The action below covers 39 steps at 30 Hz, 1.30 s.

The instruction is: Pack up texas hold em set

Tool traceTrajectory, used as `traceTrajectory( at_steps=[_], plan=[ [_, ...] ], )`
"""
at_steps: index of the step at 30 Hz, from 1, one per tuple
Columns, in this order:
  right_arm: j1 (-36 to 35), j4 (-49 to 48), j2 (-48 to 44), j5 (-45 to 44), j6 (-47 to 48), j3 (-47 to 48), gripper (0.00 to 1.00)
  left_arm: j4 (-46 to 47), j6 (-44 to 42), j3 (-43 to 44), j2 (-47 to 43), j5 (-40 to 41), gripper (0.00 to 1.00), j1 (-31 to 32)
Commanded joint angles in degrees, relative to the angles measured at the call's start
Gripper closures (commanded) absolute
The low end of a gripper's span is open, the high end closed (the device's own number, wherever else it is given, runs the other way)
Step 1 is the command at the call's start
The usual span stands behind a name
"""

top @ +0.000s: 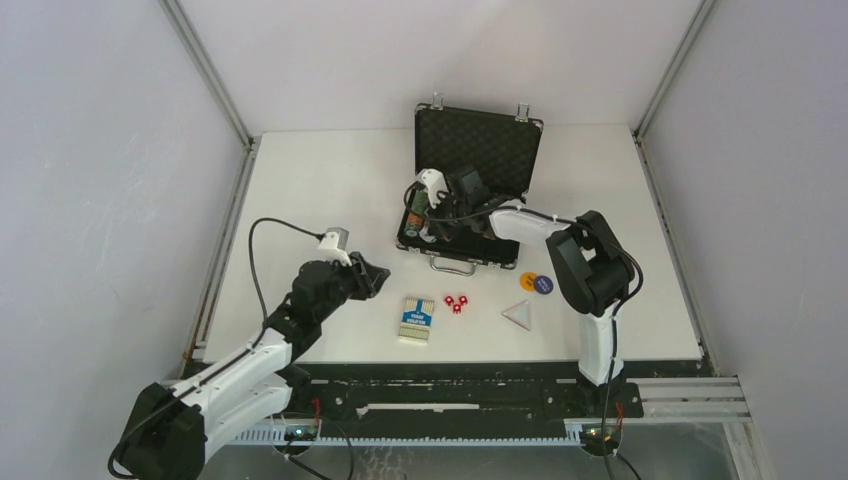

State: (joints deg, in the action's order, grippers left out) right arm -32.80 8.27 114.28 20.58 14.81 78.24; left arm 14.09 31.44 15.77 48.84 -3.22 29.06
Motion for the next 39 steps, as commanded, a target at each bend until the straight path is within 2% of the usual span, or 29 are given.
traceTrajectory(
  at_steps=[1, 5, 7, 9, 11, 19, 22, 28, 32, 36, 39],
  plan=[
    [0.94, -1.92, -2.84, -7.68, 2.07, -1.38, 0.95, 2.81, -0.51, 2.12, 0.20, -0.79, 0.60, -0.41],
    [0.89, -2.31, -2.97, -8.56, 1.60, -1.61, 0.81, 2.95, -0.34, 2.13, 0.27, -1.10, 0.60, -0.41],
    [0.87, -2.53, -3.10, -8.98, 1.43, -1.68, 0.69, 3.01, -0.33, 2.16, 0.29, -1.21, 0.60, -0.41],
    [0.84, -2.85, -3.29, -9.62, 1.32, -1.68, 0.66, 3.04, -0.33, 2.07, 0.31, -1.23, 0.60, -0.41],
    [0.89, -3.11, -3.70, -10.55, 1.33, -1.66, 0.59, 3.13, -0.25, 2.16, 0.53, -1.40, 0.60, -0.41],
    [1.07, -4.23, -6.87, -11.38, 0.48, -2.52, 0.56, 3.93, 0.10, 2.32, 1.66, -2.28, 0.61, -0.41],
    [1.36, -6.32, -8.93, -10.88, -0.82, -4.43, 0.40, 3.76, 0.11, 2.26, 1.46, -2.25, 0.61, -0.41],
    [1.60, -6.54, -10.31, -7.43, -2.15, -5.05, 0.38, 3.76, 0.20, 2.34, 1.56, -2.64, 0.60, -0.41],
    [1.55, -8.36, -12.40, -7.85, -4.09, -7.10, 0.40, 3.38, 0.11, 2.25, 1.00, -2.36, 0.60, -0.41],
    [1.35, -6.38, -14.87, -11.25, -10.48, -7.40, 0.43, 3.07, -0.02, 2.23, 0.69, -2.06, 0.60, -0.41],
    [-0.05, -3.39, -18.72, -9.77, -14.16, -10.44, 0.42, 3.12, 0.17, 2.26, 0.66, -1.96, 0.60, -0.41]
  ],
)
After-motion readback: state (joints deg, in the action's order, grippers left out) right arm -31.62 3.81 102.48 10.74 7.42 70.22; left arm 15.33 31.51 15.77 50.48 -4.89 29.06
